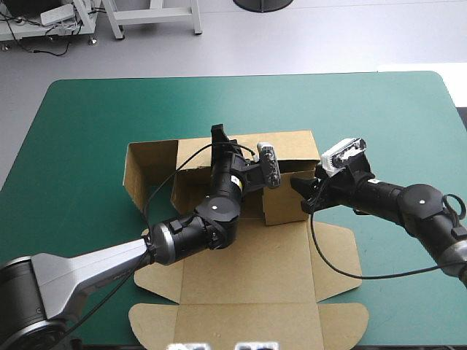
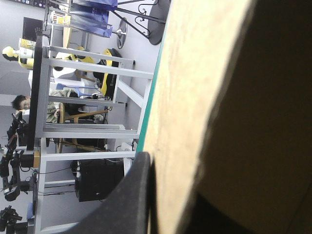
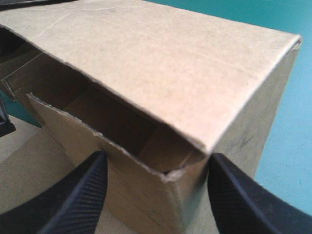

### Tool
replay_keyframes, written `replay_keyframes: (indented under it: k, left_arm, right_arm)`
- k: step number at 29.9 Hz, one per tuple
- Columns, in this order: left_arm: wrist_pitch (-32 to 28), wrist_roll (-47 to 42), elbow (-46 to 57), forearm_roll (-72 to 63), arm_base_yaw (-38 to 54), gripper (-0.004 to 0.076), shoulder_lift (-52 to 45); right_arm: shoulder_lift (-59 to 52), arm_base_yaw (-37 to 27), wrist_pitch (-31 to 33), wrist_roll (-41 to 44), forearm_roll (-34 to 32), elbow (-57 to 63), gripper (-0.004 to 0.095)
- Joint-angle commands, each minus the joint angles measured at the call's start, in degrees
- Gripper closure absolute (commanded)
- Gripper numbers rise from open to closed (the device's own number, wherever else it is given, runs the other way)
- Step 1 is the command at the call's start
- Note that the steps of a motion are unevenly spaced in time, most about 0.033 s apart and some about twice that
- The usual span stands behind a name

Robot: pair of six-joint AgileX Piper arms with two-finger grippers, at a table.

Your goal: Fold the box

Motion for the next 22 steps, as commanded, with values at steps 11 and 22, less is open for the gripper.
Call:
replay_keyframes:
  k: [11,22]
  left_arm:
    - [-0.5,0.6,-1.4,-4.0,-2.8,0.0729,-2.0]
    - [0.8,1.9,-1.4,-2.6,-1.3,0.0729,-2.0]
  right_arm:
    - [2.7,6.0,-9.8,2.3,-0.6,-1.4,0.0516]
    - [-0.6,5.8,-7.0,11.1,-12.4,-1.4,0.0475]
